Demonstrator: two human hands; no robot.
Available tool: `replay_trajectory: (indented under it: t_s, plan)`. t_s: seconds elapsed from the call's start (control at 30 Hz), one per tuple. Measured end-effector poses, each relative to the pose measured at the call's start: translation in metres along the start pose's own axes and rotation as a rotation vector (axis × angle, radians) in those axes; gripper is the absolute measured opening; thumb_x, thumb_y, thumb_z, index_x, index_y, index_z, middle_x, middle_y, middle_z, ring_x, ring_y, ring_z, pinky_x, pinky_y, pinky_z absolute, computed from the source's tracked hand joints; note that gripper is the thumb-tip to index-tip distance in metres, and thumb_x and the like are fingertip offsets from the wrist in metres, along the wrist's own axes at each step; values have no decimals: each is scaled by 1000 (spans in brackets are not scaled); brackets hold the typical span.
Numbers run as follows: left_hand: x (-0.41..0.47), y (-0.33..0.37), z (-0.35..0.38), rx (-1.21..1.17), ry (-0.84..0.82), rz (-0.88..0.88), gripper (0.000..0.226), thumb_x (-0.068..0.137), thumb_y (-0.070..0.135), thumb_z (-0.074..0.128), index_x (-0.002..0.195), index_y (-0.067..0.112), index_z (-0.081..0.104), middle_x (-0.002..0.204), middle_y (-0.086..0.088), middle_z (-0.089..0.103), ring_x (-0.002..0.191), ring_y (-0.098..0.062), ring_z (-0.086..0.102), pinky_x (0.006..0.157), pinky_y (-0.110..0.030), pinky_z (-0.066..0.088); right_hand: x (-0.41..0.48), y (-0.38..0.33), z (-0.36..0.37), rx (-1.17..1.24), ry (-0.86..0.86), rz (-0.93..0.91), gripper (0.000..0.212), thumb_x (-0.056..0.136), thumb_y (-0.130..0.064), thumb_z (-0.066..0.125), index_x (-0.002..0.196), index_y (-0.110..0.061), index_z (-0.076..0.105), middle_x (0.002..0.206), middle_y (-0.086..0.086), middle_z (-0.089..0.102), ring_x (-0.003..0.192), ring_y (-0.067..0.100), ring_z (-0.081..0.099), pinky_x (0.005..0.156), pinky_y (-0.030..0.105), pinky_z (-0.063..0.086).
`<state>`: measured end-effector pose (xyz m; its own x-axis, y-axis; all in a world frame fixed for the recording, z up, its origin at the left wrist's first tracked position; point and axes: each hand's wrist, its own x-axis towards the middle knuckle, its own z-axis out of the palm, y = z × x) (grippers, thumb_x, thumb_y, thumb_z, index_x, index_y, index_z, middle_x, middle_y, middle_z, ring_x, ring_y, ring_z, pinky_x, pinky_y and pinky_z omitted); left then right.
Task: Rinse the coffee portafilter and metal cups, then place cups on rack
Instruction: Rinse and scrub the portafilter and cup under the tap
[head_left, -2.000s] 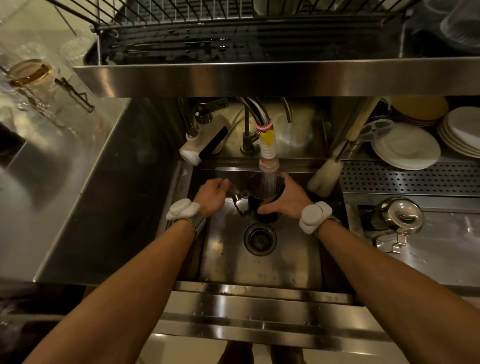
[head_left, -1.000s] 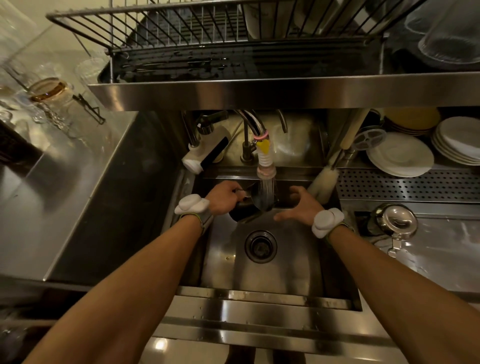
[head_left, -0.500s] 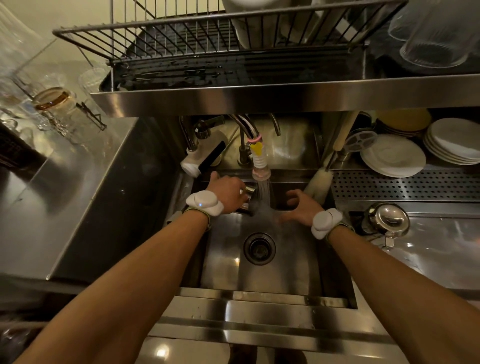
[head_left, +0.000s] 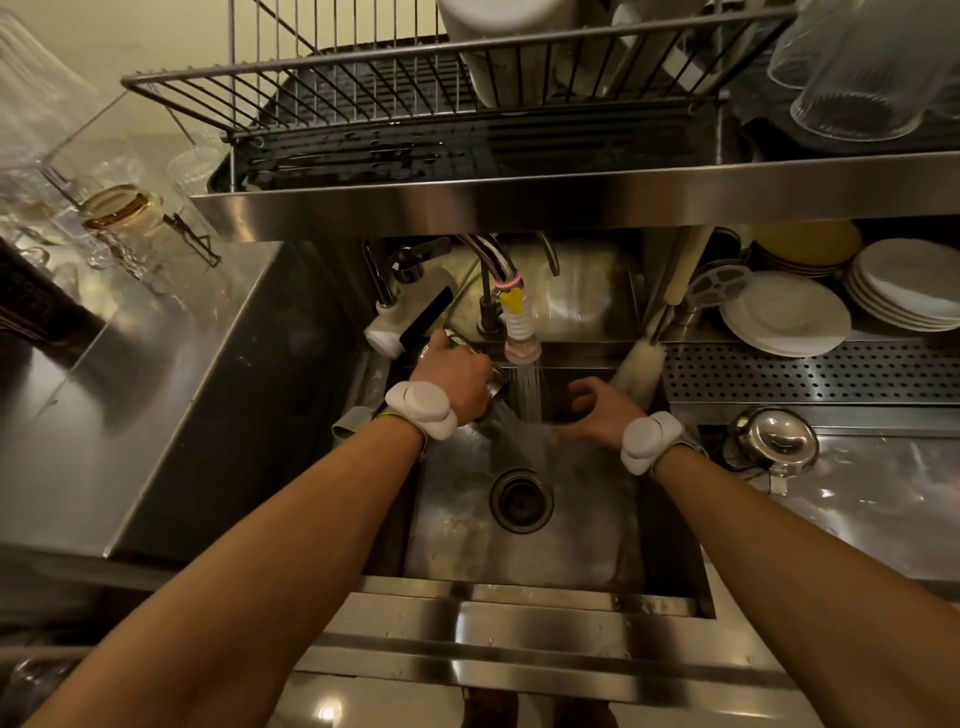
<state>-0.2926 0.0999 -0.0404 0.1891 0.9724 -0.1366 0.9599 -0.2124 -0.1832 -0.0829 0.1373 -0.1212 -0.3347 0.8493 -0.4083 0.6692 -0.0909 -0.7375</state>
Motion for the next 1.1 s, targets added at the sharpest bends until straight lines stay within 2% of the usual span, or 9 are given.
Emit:
replay_trajectory:
  t_s: [0.3, 0.5, 0.63, 0.7, 0.8, 0.9, 1.0, 1.07, 1.1]
  plan:
    - [-3, 6, -9, 156, 93, 58, 15, 82, 23, 53, 76, 15, 64, 79, -10, 65, 76, -26, 54, 91, -41, 29, 3, -5, -1, -32, -10, -4, 88, 61, -32, 86, 134, -14, 42, 126, 9, 56, 110, 23, 56, 84, 29, 46]
    - [1, 9, 1, 108, 87, 17, 16, 83, 23, 53, 81, 13, 65, 86, -12, 68, 85, -29, 60, 93, -41, 29, 5, -3, -3, -5, -28, -1, 89, 59, -36, 87, 133, -14, 43, 125, 8, 55, 108, 21, 56, 81, 27, 45]
    - [5, 7, 12, -209, -10, -162, 25, 82, 32, 54, 95, 16, 69, 102, -9, 70, 97, -30, 61, 92, -38, 35, 3, 4, 2, -7, -43, 2, 82, 64, -31, 84, 133, -13, 43, 126, 10, 55, 110, 23, 56, 84, 28, 46]
    - [6, 6, 17, -546, -95, -326, 26, 84, 32, 56, 92, 15, 73, 100, -10, 71, 95, -31, 64, 87, -37, 46, 2, 8, 5, 1, -62, 15, 83, 64, -28, 85, 133, -13, 43, 127, 9, 55, 111, 24, 55, 85, 28, 46]
    - [4, 8, 26, -1034, -181, -484, 23, 86, 18, 59, 97, 2, 71, 105, -19, 70, 96, -32, 65, 83, -34, 50, 0, 15, 10, 38, -49, 11, 90, 59, -27, 88, 134, -13, 40, 130, 6, 54, 115, 22, 54, 85, 25, 43]
    - [-2, 8, 32, -1380, -258, -529, 27, 88, 9, 55, 107, -8, 63, 106, -25, 64, 92, -27, 58, 90, -41, 49, 2, 15, 17, 132, -20, -14, 100, 54, -25, 90, 137, -12, 36, 132, 5, 53, 120, 22, 51, 92, 27, 43]
    - [-2, 11, 35, -1565, -275, -547, 13, 91, 9, 49, 91, 7, 62, 88, -8, 60, 83, -18, 57, 79, -35, 49, 8, 3, 26, 228, -36, -78, 108, 48, -22, 92, 139, -14, 35, 133, 4, 52, 123, 21, 49, 105, 41, 40]
    - [1, 11, 34, -1629, -234, -614, 17, 93, 8, 47, 82, 12, 60, 82, -4, 56, 78, -15, 55, 67, -25, 42, 13, -3, 31, 262, 4, -113, 108, 44, -24, 92, 137, -17, 38, 133, 1, 53, 123, 19, 49, 106, 40, 39]
    - [2, 8, 36, -1654, -217, -631, 17, 93, 6, 46, 86, 8, 61, 84, -5, 56, 82, -18, 55, 65, -24, 41, 15, -6, 34, 265, 33, -119, 107, 43, -27, 92, 135, -18, 39, 131, 0, 54, 121, 17, 50, 105, 37, 39]
